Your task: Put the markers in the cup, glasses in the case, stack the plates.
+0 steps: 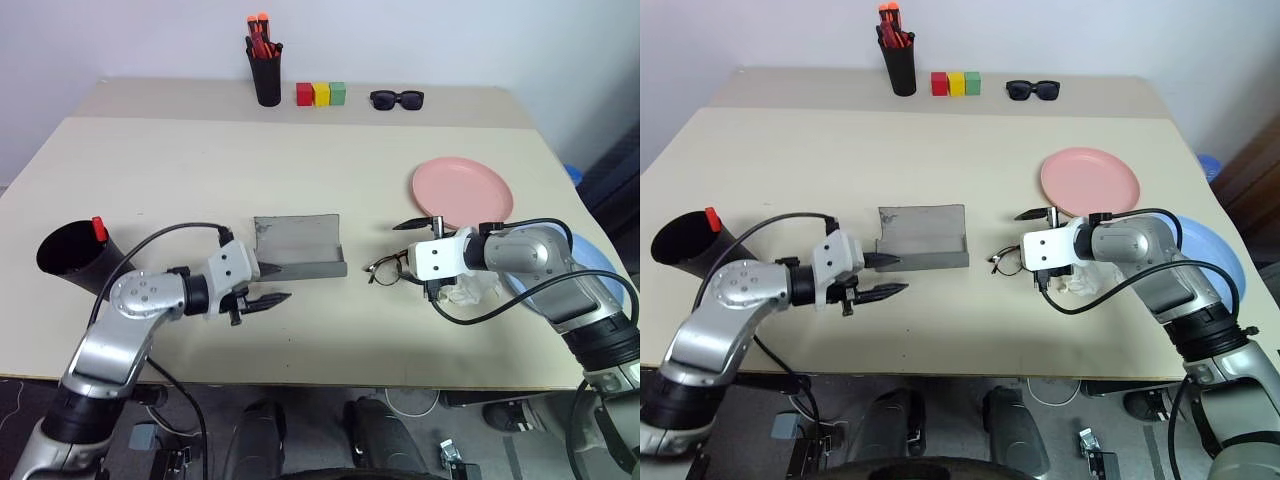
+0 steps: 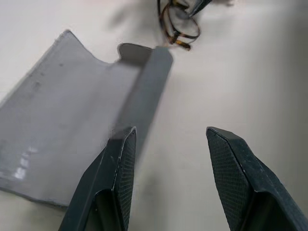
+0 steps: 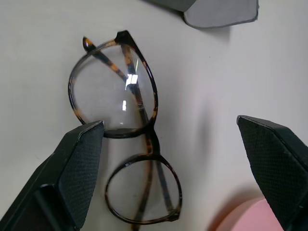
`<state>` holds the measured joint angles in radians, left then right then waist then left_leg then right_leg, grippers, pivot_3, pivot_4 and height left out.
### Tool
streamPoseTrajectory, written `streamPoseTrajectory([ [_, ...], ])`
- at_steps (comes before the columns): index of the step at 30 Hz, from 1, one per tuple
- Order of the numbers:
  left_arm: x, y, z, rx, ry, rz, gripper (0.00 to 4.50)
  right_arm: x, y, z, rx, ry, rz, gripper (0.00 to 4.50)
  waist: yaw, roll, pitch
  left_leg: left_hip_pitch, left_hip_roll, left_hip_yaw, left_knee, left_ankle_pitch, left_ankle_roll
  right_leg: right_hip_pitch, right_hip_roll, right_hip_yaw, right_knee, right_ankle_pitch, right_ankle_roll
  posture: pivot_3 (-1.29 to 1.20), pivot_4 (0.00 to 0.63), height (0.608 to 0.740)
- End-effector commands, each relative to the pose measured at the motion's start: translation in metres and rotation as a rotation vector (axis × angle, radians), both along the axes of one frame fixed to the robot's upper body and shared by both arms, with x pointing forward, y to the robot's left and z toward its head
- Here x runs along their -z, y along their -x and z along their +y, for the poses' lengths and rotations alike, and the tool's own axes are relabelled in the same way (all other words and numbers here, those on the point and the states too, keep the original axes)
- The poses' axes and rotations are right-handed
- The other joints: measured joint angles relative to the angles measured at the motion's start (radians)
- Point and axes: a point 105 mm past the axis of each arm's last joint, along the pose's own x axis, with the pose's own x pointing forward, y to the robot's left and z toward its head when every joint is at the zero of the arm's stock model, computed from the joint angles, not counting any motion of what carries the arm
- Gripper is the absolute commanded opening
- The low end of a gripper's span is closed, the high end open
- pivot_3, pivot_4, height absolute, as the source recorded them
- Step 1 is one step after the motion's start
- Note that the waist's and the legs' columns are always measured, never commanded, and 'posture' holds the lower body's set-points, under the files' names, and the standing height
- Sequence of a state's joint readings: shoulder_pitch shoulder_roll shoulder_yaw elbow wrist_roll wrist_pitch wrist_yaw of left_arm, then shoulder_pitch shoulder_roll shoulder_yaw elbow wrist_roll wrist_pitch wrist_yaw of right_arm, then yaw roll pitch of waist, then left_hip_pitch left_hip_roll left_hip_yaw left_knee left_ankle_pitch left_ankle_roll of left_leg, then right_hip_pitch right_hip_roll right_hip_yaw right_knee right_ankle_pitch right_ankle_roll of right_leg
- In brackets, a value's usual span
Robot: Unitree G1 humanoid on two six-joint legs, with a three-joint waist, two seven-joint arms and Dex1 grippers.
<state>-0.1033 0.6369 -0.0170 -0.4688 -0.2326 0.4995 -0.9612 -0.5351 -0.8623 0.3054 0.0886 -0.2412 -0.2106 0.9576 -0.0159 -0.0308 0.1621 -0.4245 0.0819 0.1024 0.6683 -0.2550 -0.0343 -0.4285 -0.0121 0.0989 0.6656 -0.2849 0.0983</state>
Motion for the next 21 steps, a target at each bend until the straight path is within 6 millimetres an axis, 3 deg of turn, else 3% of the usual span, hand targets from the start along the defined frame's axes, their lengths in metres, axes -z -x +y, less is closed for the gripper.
streamPoseTrajectory([
  [1,-0.008,0.009,-0.001,-0.046,0.046,-0.023,2.33,-0.007,-0.006,-0.001,-0.026,0.037,-0.048,4.50,-0.001,0.000,0.000,0.000,0.000,0.000,0.000,0.000,0.000,0.000,0.000,0.000,0.000,0.000,0.000,0.00,0.150,0.722],
  [13,-0.004,0.012,0.002,-0.117,0.076,-0.003,2.33,-0.004,-0.005,-0.004,-0.055,0.079,-0.034,4.50,-0.002,0.000,0.000,0.002,0.000,0.000,0.000,0.000,0.000,0.002,0.000,0.000,0.000,0.000,-0.001,0.00,0.150,0.722],
  [21,-0.003,0.012,0.002,-0.116,0.081,-0.001,2.33,-0.004,-0.017,-0.003,-0.037,0.071,-0.067,4.50,-0.003,0.000,0.000,0.003,0.000,0.000,0.000,0.000,0.000,0.002,0.000,0.000,0.000,0.000,-0.001,0.00,0.150,0.722],
])
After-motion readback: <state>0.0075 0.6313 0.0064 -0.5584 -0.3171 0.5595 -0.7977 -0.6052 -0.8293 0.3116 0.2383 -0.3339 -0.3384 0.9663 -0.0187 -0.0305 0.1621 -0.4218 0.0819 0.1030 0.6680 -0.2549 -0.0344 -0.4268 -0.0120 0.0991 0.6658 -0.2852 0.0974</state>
